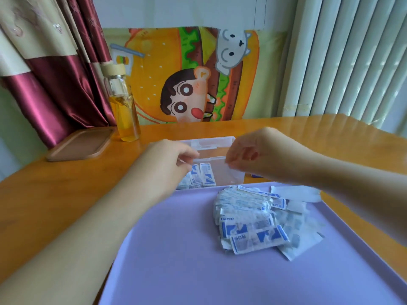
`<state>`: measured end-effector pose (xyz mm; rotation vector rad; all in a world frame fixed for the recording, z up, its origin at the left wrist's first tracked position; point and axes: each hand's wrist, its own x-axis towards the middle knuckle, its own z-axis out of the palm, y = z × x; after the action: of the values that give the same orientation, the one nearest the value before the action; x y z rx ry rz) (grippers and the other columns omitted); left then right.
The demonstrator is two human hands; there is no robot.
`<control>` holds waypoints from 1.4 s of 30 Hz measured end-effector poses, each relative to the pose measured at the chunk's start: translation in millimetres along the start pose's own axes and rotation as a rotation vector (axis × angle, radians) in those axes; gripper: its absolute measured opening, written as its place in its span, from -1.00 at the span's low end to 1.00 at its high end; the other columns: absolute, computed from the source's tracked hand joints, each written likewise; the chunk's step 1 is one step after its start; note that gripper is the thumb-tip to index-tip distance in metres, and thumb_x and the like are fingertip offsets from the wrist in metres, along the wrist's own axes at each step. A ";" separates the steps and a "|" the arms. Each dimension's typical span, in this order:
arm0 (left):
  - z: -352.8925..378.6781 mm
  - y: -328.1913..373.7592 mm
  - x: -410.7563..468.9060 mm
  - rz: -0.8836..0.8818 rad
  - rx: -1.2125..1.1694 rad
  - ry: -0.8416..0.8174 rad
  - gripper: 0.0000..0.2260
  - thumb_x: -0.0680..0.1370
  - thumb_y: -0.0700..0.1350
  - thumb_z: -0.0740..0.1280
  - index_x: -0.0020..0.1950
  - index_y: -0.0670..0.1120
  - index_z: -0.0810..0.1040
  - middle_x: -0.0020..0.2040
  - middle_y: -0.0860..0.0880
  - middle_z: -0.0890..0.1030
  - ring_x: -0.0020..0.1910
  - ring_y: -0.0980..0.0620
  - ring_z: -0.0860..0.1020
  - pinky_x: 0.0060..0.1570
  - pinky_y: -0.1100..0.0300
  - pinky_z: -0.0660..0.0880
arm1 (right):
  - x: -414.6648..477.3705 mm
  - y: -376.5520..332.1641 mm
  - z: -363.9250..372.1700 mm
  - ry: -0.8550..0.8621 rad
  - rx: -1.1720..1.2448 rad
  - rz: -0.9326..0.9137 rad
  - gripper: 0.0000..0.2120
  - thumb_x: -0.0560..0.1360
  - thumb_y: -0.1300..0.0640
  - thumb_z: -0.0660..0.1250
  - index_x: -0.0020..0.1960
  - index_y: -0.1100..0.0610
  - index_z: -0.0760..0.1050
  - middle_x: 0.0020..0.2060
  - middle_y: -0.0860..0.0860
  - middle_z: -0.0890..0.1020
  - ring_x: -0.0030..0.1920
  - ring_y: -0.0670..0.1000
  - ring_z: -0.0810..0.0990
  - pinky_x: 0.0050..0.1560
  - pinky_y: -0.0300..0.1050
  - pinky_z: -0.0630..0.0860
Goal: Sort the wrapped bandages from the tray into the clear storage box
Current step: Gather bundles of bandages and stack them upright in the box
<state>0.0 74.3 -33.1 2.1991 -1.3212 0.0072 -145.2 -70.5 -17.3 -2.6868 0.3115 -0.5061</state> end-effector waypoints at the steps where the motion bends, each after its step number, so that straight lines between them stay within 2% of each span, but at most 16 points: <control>1: 4.8 3.4 -13.1 -0.005 -0.014 -0.040 -0.73 0.56 -0.21 0.28 0.20 0.04 0.58 0.02 0.15 0.59 -0.08 0.19 0.53 -0.32 0.53 0.34 | -17.6 -0.9 3.1 -0.119 -0.019 0.029 -0.93 0.45 0.12 0.41 -0.12 -0.05 0.61 -0.33 -0.26 0.58 -0.27 -0.29 0.55 -0.28 -0.51 0.42; 3: 18.0 10.1 -32.1 -0.014 -0.023 -0.103 -0.74 0.56 -0.22 0.27 0.19 0.03 0.57 -0.01 0.15 0.56 -0.13 0.20 0.51 -0.35 0.54 0.36 | -42.8 0.0 13.9 -0.295 -0.134 0.031 -0.88 0.45 0.07 0.41 -0.02 -0.07 0.60 -0.27 -0.31 0.54 -0.24 -0.32 0.53 -0.25 -0.55 0.39; 5: 28.3 13.3 -39.5 -0.022 -0.013 -0.123 -0.75 0.56 -0.21 0.27 0.18 0.02 0.58 -0.02 0.13 0.57 -0.11 0.16 0.51 -0.32 0.51 0.36 | -51.4 3.0 20.7 -0.313 -0.243 0.028 -0.77 0.45 0.04 0.41 0.10 -0.07 0.56 -0.21 -0.35 0.47 -0.17 -0.27 0.50 -0.21 -0.53 0.38; 6: 33.0 14.0 -42.4 -0.027 -0.007 -0.111 -0.76 0.56 -0.20 0.28 0.17 0.03 0.58 -0.03 0.14 0.57 -0.10 0.15 0.51 -0.23 0.42 0.41 | -53.6 4.2 22.3 -0.309 -0.291 0.036 -0.71 0.45 0.02 0.41 0.16 -0.07 0.53 -0.14 -0.35 0.48 -0.11 -0.24 0.49 -0.17 -0.51 0.38; 9: 40.6 16.3 -57.8 -0.040 -0.006 -0.058 -0.77 0.53 -0.16 0.29 0.14 0.07 0.58 -0.09 0.19 0.57 -0.19 0.18 0.50 -0.11 0.26 0.47 | -62.4 8.2 29.6 -0.355 -0.402 0.071 -0.51 0.40 -0.09 0.42 0.30 -0.07 0.43 0.14 -0.15 0.52 0.07 -0.09 0.51 0.05 -0.27 0.46; 12: 48.6 10.1 -69.7 -0.039 -0.007 -0.076 -0.77 0.52 -0.19 0.30 0.13 0.04 0.59 -0.10 0.15 0.58 -0.26 0.25 0.47 -0.20 0.41 0.38 | -62.2 12.6 37.7 -0.418 -0.416 0.110 -0.40 0.35 -0.15 0.45 0.33 -0.08 0.35 0.16 -0.05 0.47 0.07 -0.03 0.49 0.07 -0.18 0.48; 18: 39.1 5.5 -80.2 -0.062 0.035 -0.057 -0.77 0.51 -0.15 0.30 0.05 0.14 0.60 -0.16 0.25 0.58 -0.24 0.25 0.49 -0.17 0.36 0.37 | -62.3 9.0 38.8 -0.421 -0.328 0.157 -0.55 0.37 -0.07 0.47 0.18 0.03 0.43 0.04 -0.02 0.53 -0.09 -0.03 0.46 -0.13 -0.22 0.38; 22: 42.1 6.0 -84.9 -0.060 0.010 -0.037 -0.81 0.51 -0.12 0.31 0.05 0.12 0.60 -0.16 0.24 0.58 -0.25 0.27 0.50 -0.22 0.39 0.37 | -62.4 10.4 41.4 -0.346 -0.240 0.171 -0.68 0.40 -0.01 0.45 0.09 0.06 0.51 -0.09 -0.06 0.54 -0.14 -0.05 0.49 -0.16 -0.27 0.43; 25: 46.4 6.1 -88.4 -0.096 -0.064 -0.069 -0.80 0.54 -0.13 0.29 0.12 0.06 0.59 -0.14 0.23 0.54 -0.23 0.29 0.49 -0.22 0.40 0.39 | -63.7 14.3 37.4 -0.289 -0.166 0.198 -0.77 0.44 0.01 0.42 0.02 0.10 0.56 -0.21 -0.07 0.54 -0.27 -0.09 0.48 -0.35 -0.35 0.35; 28: 49.2 10.2 -93.8 -0.080 -0.045 -0.023 -0.79 0.55 -0.12 0.29 0.17 0.03 0.58 -0.15 0.24 0.52 -0.17 0.25 0.51 -0.10 0.34 0.46 | -65.9 20.7 29.9 -0.130 0.089 0.332 -0.80 0.40 0.01 0.46 -0.23 0.14 0.55 -0.33 -0.01 0.55 -0.33 -0.05 0.44 -0.36 -0.26 0.28; 31: 53.1 22.8 -95.8 -0.073 -0.174 0.049 -0.78 0.57 -0.09 0.28 0.20 -0.02 0.57 -0.13 0.22 0.54 -0.11 0.22 0.53 -0.16 0.53 0.38 | -71.1 19.2 27.3 -0.055 0.875 0.481 -0.88 0.43 0.19 0.42 -0.22 0.19 0.52 -0.24 0.11 0.61 -0.28 -0.04 0.57 -0.27 -0.24 0.47; 33: 58.4 36.8 -96.0 -0.143 -0.483 -0.004 -0.82 0.60 -0.03 0.23 0.09 0.02 0.60 -0.11 0.21 0.60 -0.04 0.15 0.58 0.00 0.41 0.47 | -76.4 8.4 35.7 -0.068 1.224 0.500 -0.95 0.46 0.28 0.33 -0.12 0.28 0.51 -0.21 0.15 0.61 -0.25 -0.01 0.61 -0.25 -0.22 0.58; 35: 68.1 48.8 -97.3 -0.244 -0.870 -0.063 -0.77 0.63 -0.02 0.15 0.02 0.04 0.60 -0.03 0.06 0.67 0.02 0.03 0.63 0.14 0.06 0.53 | -80.6 -3.1 51.7 -0.089 1.364 0.476 -0.79 0.43 0.29 0.32 0.03 0.37 0.50 -0.15 0.21 0.62 -0.19 0.07 0.63 -0.12 -0.10 0.63; 36: 73.6 53.4 -98.8 -0.287 -0.992 -0.052 -0.76 0.65 -0.04 0.12 0.06 0.01 0.59 0.02 -0.02 0.67 0.04 0.00 0.63 0.14 -0.01 0.53 | -83.4 -8.3 60.1 -0.083 1.390 0.458 -0.75 0.40 0.27 0.32 0.03 0.39 0.50 -0.15 0.23 0.62 -0.18 0.10 0.63 -0.07 -0.05 0.61; 39: 84.7 56.9 -103.4 -0.380 -1.173 0.070 -0.77 0.65 -0.11 0.11 0.17 -0.06 0.53 0.08 -0.11 0.65 0.03 -0.04 0.64 0.07 0.02 0.56 | -90.1 -17.6 78.3 0.048 1.389 0.490 -0.93 0.42 0.29 0.35 -0.13 0.28 0.49 -0.23 0.19 0.64 -0.23 0.08 0.63 -0.10 -0.08 0.59; 42: 88.8 50.2 -107.7 -0.432 -1.290 0.144 -0.77 0.65 -0.15 0.13 0.18 -0.08 0.54 0.04 -0.12 0.67 0.01 -0.07 0.64 -0.01 0.04 0.59 | -94.2 -21.6 83.9 0.209 1.401 0.519 -0.95 0.48 0.28 0.32 -0.15 0.25 0.50 -0.20 0.20 0.66 -0.26 0.07 0.65 -0.18 -0.12 0.61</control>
<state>-120.5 102.2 -114.9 1.2403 -0.4416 -0.6439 -195.3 3.3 -109.0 -1.1478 0.4542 -0.5341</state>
